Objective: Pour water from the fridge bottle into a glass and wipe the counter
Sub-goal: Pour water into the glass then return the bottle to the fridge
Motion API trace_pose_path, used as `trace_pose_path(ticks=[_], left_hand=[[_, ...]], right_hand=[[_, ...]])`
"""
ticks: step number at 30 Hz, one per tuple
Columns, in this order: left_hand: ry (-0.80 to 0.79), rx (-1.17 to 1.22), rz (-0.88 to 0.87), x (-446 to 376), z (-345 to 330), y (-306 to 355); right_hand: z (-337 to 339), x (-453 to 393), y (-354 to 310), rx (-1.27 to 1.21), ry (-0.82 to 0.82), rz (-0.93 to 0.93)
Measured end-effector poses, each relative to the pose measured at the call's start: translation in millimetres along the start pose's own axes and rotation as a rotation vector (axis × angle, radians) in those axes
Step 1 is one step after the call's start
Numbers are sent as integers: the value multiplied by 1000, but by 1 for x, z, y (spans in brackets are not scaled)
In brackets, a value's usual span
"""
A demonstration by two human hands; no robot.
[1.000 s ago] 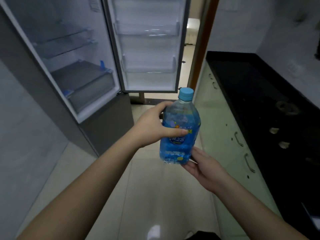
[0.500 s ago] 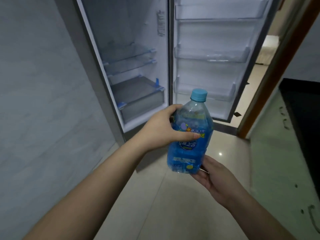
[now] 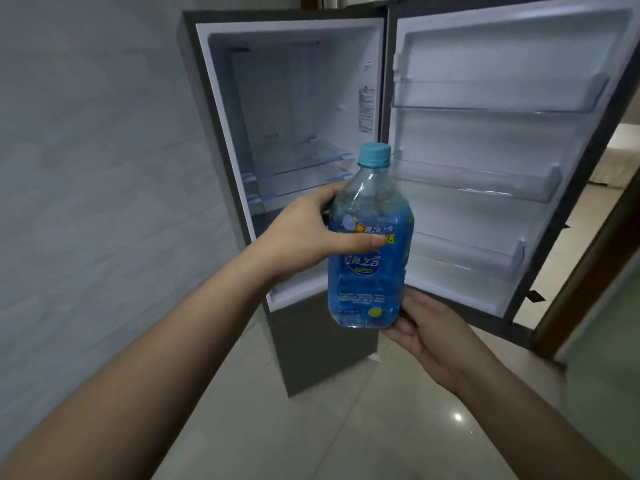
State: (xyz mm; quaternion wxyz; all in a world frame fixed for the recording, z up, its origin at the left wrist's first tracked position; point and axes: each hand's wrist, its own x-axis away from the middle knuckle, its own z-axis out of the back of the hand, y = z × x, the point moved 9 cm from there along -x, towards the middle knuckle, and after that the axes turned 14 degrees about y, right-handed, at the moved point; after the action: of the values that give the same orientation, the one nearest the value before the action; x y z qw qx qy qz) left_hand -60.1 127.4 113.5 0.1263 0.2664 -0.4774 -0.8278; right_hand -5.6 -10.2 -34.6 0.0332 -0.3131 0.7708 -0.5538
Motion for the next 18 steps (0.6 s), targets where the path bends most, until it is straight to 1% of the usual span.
trace_pose_path(ticks=[8, 11, 14, 18], left_hand=[[81, -25, -3, -72, 48, -15], [120, -30, -11, -101, 71, -18], [149, -16, -29, -132, 93, -18], [151, -20, -38, -169, 114, -24]], right_hand=[[-50, -69, -40, 80, -57, 11], [-75, -98, -57, 53, -42, 8], [-106, -123, -72, 39, -70, 6], [-137, -150, -85, 2, -87, -57]])
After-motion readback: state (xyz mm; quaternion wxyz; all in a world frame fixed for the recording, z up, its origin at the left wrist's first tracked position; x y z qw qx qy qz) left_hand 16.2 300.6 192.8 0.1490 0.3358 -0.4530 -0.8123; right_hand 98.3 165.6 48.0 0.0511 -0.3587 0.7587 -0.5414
